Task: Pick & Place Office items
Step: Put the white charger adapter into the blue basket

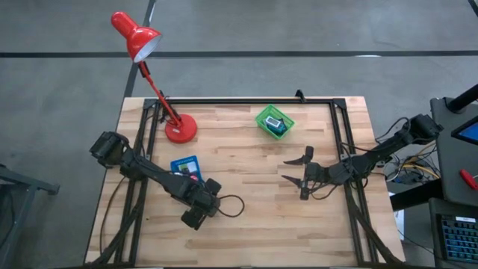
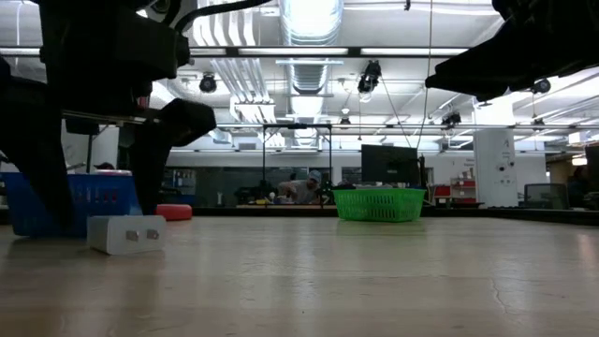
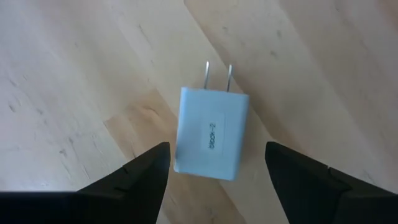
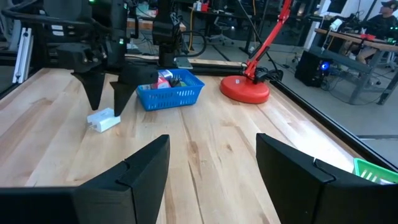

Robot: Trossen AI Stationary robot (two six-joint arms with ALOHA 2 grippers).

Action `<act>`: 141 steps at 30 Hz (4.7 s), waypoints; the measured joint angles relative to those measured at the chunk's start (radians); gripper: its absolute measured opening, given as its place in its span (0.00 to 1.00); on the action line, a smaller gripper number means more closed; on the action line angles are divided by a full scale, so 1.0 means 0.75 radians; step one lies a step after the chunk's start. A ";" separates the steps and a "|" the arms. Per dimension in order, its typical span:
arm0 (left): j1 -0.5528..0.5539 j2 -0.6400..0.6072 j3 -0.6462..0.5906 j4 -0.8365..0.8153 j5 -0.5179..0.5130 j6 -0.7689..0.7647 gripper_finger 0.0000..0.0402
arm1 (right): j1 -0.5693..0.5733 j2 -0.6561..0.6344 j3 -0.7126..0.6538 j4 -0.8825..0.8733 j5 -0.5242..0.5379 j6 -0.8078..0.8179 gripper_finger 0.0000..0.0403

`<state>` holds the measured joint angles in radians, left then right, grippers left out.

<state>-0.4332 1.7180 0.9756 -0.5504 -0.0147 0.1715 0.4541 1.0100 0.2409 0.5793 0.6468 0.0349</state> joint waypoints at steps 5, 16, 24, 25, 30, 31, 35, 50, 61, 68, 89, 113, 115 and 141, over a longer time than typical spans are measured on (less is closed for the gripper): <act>0.006 0.000 0.000 0.032 0.000 0.000 0.67 | 0.000 0.000 0.000 0.000 0.000 0.000 0.57; 0.014 0.000 -0.064 0.105 -0.001 -0.005 0.66 | 0.000 0.000 0.000 0.001 0.000 0.000 0.57; 0.015 0.000 -0.064 0.120 -0.016 -0.005 0.56 | 0.000 0.000 0.000 0.002 0.001 0.005 0.57; 0.015 0.000 -0.064 0.120 -0.018 -0.009 0.54 | 0.000 0.000 0.000 0.002 0.001 0.005 0.57; 0.015 0.000 -0.064 0.119 -0.037 -0.021 0.36 | 0.000 0.000 0.000 0.002 0.001 0.005 0.57; 0.015 -0.001 -0.064 0.122 -0.040 -0.020 0.35 | 0.000 0.000 0.000 0.002 0.001 0.005 0.57; 0.015 -0.003 -0.074 0.131 -0.041 -0.015 0.35 | 0.000 0.000 0.000 0.002 0.001 0.005 0.57; 0.015 -0.010 -0.171 0.337 -0.056 -0.109 0.35 | 0.000 0.000 0.000 0.001 0.001 0.009 0.57; 0.055 -0.161 -0.393 0.895 -0.091 -0.127 0.00 | 0.000 0.000 0.000 -0.001 0.001 0.009 0.57; 0.089 -0.278 -0.519 1.049 -0.080 -0.110 0.00 | 0.000 0.000 0.000 0.002 0.001 0.003 0.57; 0.126 -0.148 -0.015 0.232 -0.010 0.136 0.59 | -0.001 -0.001 0.000 -0.017 0.002 0.019 0.57; 0.210 0.244 0.210 0.009 -0.003 0.263 0.60 | -0.001 0.000 0.000 -0.069 0.001 0.050 0.57; 0.213 0.252 0.211 0.009 0.001 0.266 0.58 | 0.000 0.000 0.000 -0.068 0.002 0.050 0.57; 0.215 0.245 0.188 0.137 0.098 0.298 0.39 | 0.000 0.000 0.000 -0.068 0.002 0.054 0.57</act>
<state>-0.2722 1.9014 1.1164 -0.4473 0.0586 0.3950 0.4540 1.0100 0.2409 0.5280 0.6479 0.0753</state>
